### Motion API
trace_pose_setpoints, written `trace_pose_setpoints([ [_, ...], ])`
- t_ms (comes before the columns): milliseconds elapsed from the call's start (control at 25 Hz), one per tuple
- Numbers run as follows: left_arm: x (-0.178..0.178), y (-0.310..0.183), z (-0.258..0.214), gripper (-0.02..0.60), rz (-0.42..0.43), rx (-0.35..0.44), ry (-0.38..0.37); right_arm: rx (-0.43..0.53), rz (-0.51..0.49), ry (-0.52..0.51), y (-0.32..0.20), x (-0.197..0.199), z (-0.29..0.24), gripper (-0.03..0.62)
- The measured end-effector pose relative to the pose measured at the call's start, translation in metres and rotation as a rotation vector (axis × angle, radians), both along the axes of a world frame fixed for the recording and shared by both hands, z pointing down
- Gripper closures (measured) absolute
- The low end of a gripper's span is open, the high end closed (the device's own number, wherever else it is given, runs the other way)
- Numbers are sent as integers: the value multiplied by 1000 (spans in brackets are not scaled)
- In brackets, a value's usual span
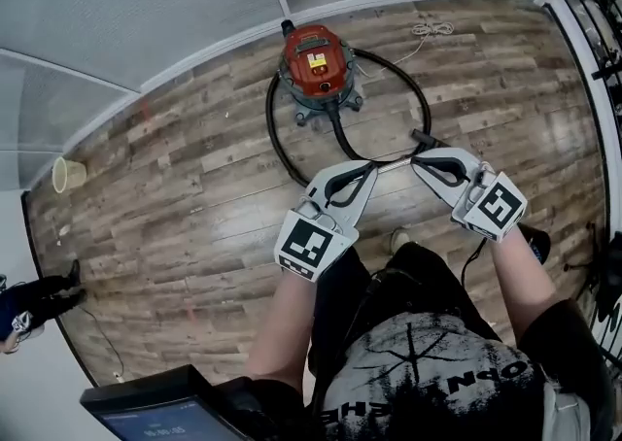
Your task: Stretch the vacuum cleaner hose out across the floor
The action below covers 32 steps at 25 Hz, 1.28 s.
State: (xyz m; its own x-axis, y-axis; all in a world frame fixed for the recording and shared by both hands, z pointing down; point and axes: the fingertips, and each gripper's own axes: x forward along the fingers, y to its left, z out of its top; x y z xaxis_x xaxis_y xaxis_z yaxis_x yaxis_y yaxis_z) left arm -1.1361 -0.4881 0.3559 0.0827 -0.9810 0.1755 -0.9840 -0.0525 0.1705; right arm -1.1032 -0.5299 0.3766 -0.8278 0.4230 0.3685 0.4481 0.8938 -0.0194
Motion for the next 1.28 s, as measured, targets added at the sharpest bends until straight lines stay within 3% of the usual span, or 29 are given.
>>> trace_pose_setpoints([
  [200,-6,-5,57,581,-75,12,20,91,-124,91,-15,0,104,586],
  [480,-48,19,198,581,-204,37,14,261,-270,291,-30,0,346,494],
  [680,-62,1,308,581,-211,28,5,440,-293,407,-89,15,536,440],
  [880,-51,-19,385,581,-183,11,0,569,-350,532,-121,49,693,387],
  [1040,-40,-24,417,581,-187,-17,-36,659,-376,626,-150,72,777,366],
  [1280,-37,-14,436,581,-236,-75,-45,783,-470,710,-162,81,843,350],
])
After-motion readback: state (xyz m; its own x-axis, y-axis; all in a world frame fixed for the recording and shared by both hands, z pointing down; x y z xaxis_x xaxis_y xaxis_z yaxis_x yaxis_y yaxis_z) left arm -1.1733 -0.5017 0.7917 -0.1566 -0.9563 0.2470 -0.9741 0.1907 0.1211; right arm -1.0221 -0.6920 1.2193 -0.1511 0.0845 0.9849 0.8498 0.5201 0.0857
